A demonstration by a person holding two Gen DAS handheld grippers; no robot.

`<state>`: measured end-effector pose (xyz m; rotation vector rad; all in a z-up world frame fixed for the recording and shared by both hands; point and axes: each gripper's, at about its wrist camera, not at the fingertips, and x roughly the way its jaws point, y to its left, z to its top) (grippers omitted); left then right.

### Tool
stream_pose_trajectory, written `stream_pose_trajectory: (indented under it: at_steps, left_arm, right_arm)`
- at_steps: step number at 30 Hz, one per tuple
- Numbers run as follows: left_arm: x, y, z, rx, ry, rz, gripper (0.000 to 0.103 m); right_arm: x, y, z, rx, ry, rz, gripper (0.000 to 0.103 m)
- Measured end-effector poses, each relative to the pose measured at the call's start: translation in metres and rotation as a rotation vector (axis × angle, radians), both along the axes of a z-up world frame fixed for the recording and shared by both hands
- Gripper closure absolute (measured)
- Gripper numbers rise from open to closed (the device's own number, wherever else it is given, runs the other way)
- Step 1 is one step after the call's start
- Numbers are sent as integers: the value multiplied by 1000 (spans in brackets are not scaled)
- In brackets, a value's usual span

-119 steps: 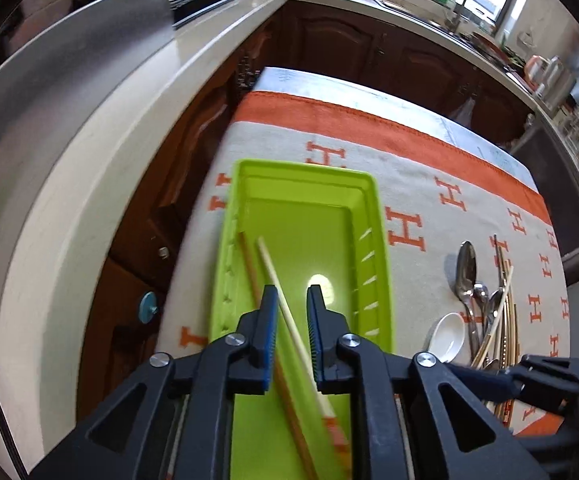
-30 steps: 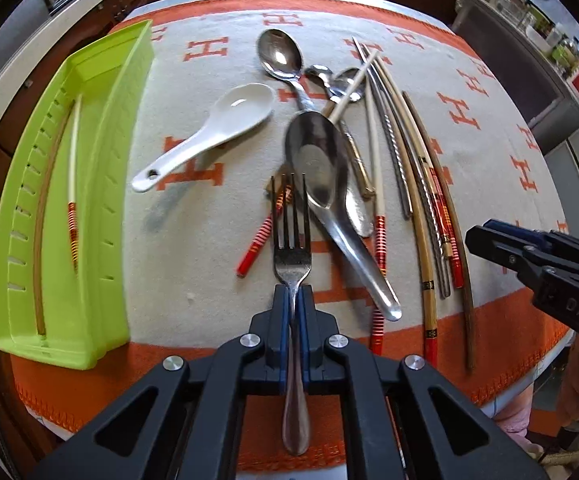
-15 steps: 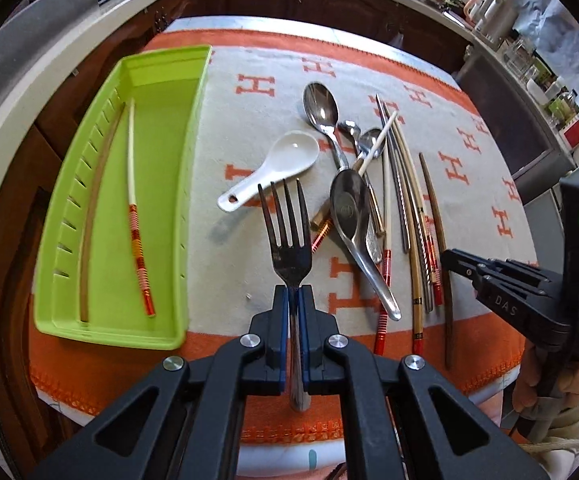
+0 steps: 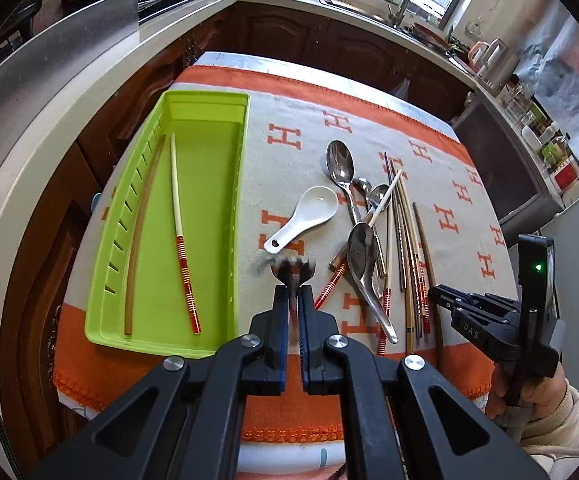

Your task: Organize utensils

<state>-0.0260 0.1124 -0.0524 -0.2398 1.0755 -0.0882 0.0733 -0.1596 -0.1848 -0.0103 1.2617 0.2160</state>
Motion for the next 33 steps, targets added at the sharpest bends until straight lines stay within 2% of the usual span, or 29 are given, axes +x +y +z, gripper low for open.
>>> stream_pose_trajectory:
  at_steps: [3, 9, 19, 25, 33]
  left_arm:
    - [-3, 1, 7, -2, -17, -3, 103]
    - [-5, 0, 20, 3, -59, -15, 103]
    - [-1, 10, 9, -11, -22, 8, 103]
    - [-3, 19, -3, -15, 15, 26, 103]
    - [-3, 33, -14, 14, 36, 79, 103]
  right_arm:
    - [0, -10, 3, 58, 13, -26, 97]
    - [-3, -21, 22, 114, -23, -47, 97]
    - [-13, -14, 54, 148, -68, 8, 97]
    - [-15, 15, 76, 190, -83, 106, 97]
    - [7, 89, 107, 271, -60, 236, 97]
